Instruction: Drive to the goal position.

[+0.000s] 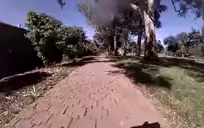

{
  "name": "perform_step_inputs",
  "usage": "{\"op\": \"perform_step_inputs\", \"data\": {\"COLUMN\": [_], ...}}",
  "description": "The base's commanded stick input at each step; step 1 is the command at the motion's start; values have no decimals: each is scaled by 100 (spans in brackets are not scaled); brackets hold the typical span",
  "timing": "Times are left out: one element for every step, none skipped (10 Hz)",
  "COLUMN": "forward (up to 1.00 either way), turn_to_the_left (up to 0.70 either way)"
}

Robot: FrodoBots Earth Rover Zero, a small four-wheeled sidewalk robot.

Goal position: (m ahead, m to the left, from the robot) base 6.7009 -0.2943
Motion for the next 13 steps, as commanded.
{"op": "perform_step_inputs", "data": {"forward": [70,70,70,70,70,70,70,70,70,70,70,70,70], "turn_to_the_left": [1,0,0,0,0,0,0,0,0,0,0,0,0]}}
